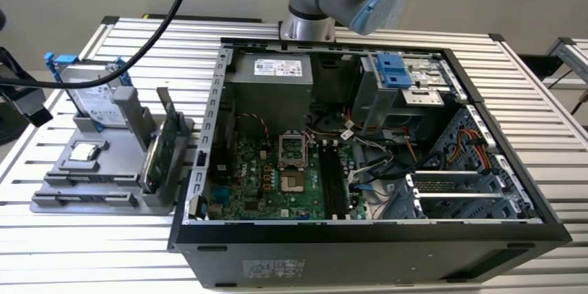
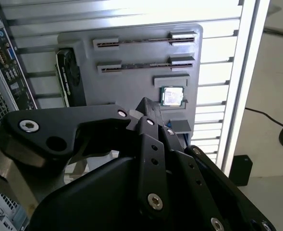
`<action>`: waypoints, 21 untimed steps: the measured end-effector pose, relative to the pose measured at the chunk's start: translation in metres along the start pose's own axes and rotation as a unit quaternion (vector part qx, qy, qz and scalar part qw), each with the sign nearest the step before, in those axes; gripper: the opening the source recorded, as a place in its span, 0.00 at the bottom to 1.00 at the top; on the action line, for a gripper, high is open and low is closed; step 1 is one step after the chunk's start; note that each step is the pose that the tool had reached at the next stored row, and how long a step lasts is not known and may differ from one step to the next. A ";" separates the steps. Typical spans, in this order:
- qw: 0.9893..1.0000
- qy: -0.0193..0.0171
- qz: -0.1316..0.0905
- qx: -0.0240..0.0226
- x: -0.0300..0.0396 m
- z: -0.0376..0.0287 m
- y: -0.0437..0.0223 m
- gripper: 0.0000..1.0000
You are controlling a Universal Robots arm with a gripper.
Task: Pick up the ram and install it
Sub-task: 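Pick up the ram and move it above insertion slot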
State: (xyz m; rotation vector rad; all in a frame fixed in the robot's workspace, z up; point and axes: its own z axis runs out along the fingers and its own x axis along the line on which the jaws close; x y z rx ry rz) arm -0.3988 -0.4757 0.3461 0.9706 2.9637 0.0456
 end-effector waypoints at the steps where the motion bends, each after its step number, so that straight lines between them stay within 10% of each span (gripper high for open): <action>1: 1.000 0.000 0.001 0.000 0.0000 0.0000 0.0000 0.00; 21: 0.999 -0.002 0.047 0.001 0.0000 0.0004 0.0000 0.00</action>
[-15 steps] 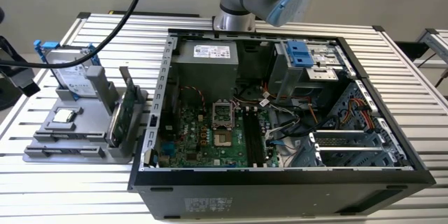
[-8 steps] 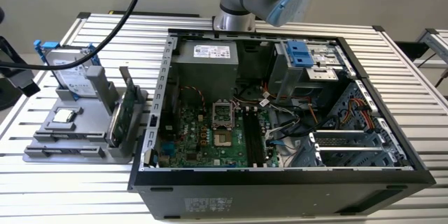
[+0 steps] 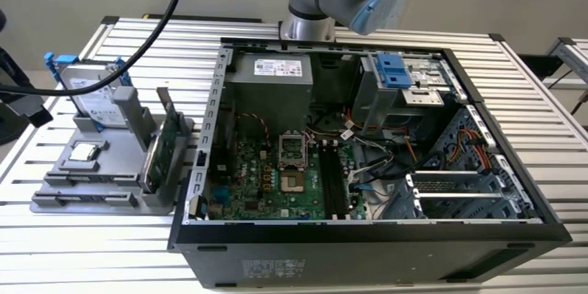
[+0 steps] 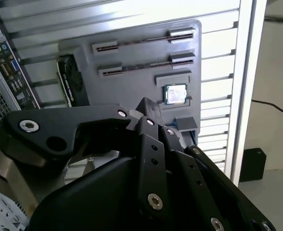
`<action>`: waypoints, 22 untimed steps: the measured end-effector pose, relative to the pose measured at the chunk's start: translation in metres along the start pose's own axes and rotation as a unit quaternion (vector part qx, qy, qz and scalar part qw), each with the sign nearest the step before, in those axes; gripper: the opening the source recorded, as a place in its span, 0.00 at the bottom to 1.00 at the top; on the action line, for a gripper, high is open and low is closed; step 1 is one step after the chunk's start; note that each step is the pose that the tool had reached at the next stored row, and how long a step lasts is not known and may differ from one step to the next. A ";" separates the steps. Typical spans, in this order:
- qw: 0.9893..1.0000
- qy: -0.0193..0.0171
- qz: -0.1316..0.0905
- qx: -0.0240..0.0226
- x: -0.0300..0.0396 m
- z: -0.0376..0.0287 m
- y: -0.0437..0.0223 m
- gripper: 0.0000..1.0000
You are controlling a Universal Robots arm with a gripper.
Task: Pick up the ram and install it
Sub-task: 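Pick up the ram and move it above insertion slot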
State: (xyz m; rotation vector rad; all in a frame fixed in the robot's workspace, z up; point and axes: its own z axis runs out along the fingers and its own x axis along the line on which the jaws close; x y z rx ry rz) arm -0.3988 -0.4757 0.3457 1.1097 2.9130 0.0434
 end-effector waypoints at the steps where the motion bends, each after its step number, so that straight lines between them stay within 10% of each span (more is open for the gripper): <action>1: 1.000 0.000 0.003 0.000 0.0000 0.0000 0.0000 0.00; 22: 0.999 -0.002 0.048 0.001 0.0000 0.0001 0.0000 0.00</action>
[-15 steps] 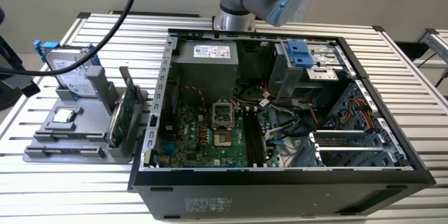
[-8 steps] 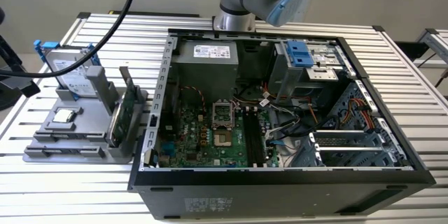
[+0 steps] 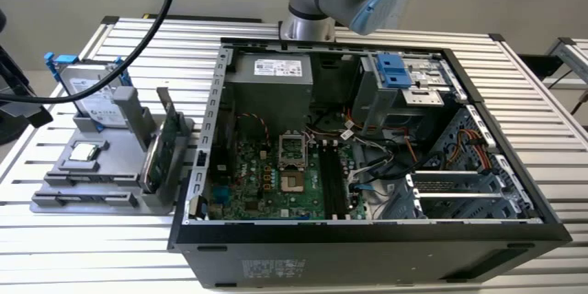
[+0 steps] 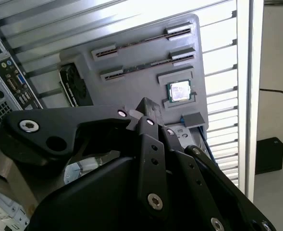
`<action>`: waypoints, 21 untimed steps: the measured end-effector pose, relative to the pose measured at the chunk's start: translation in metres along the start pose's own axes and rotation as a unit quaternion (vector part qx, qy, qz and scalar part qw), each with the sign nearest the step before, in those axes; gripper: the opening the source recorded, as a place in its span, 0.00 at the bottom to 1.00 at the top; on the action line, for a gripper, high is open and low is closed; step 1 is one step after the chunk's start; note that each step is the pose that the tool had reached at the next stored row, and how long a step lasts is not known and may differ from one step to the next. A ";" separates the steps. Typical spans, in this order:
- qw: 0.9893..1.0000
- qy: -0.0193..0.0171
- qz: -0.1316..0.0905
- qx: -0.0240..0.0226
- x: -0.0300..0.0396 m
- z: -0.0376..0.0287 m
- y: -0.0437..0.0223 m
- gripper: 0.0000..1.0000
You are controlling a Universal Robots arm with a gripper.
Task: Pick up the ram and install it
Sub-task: 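Pick up the ram and move it above insertion slot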
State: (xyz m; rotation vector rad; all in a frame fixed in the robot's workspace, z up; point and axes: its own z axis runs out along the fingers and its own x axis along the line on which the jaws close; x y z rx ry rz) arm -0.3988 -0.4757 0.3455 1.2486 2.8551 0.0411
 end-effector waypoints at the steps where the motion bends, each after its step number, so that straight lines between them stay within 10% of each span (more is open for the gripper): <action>1: 1.000 0.000 0.000 0.000 0.0000 0.0000 0.0000 0.00; 21: 0.998 -0.002 0.059 0.001 0.0000 0.0000 0.0000 0.00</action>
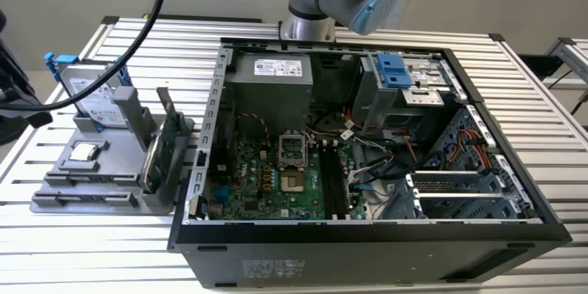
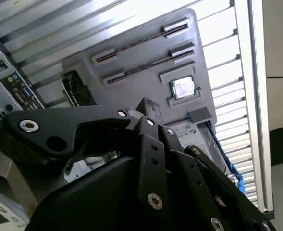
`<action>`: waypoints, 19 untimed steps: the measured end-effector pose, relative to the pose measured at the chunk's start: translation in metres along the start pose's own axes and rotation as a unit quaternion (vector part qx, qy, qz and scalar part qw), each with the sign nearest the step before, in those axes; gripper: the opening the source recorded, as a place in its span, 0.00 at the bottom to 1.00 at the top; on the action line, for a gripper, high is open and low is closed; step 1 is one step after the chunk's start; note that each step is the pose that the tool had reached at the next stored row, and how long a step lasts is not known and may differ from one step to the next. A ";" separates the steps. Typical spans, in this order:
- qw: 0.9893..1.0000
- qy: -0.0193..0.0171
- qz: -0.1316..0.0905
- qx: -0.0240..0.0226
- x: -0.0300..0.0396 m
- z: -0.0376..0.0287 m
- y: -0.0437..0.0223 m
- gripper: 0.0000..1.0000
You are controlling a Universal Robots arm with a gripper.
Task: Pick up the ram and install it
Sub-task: 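Pick up the ram and move it above insertion slot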
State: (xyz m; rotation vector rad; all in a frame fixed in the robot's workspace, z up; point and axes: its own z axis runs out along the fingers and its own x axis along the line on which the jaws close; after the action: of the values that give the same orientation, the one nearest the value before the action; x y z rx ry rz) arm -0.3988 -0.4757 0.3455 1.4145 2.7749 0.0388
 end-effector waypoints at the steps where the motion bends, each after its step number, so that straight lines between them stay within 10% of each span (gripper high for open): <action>1: 1.000 0.000 0.003 0.000 0.0000 0.0000 0.0000 0.00; 19: 0.998 -0.002 0.070 0.001 0.0000 0.0009 0.0000 0.00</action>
State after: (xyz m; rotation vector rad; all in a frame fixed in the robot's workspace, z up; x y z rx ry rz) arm -0.3988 -0.4757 0.3445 1.6053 2.6678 0.0351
